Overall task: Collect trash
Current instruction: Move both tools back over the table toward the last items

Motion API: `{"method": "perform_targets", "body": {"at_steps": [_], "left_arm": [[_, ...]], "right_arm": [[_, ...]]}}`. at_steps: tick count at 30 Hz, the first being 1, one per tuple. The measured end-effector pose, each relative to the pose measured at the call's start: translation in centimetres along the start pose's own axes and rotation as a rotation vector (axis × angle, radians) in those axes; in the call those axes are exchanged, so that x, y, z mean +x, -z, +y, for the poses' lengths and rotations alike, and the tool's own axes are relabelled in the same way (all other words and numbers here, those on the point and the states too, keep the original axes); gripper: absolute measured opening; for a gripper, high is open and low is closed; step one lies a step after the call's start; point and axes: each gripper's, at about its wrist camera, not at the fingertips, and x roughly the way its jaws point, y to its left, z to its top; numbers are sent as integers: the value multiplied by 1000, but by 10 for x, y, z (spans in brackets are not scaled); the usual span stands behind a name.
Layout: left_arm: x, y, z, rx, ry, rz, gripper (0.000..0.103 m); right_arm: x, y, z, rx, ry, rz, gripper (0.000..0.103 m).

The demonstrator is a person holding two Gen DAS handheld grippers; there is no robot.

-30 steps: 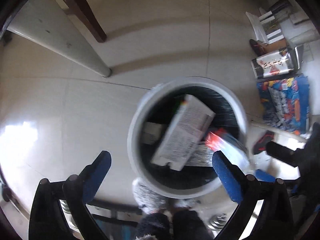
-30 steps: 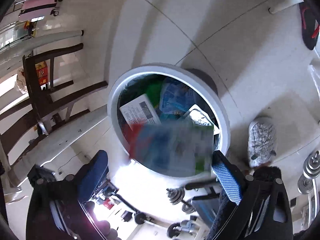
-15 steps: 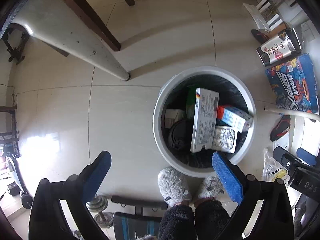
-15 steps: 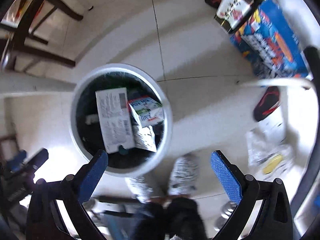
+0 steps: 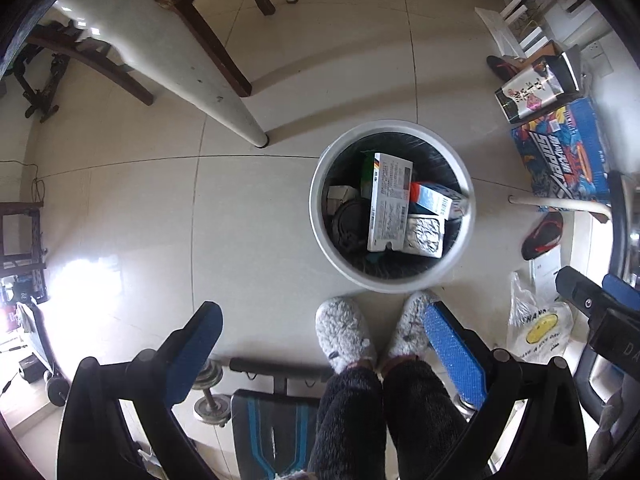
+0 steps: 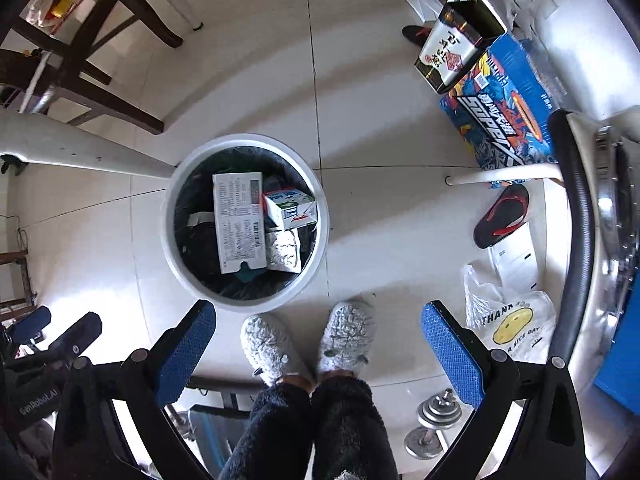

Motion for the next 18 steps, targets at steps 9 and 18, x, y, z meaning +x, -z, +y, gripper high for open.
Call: {"method": "perform_targets", "body": {"at_steps": [9,18], "left_arm": [[-108,25,7,8,-5,-36,103],[-217,47,19,10,29,-74,103]], "right_arm": [[-115,26,11,-44,-28,-47,103],[-256,51,20,-47,-65,-121,103]]}}
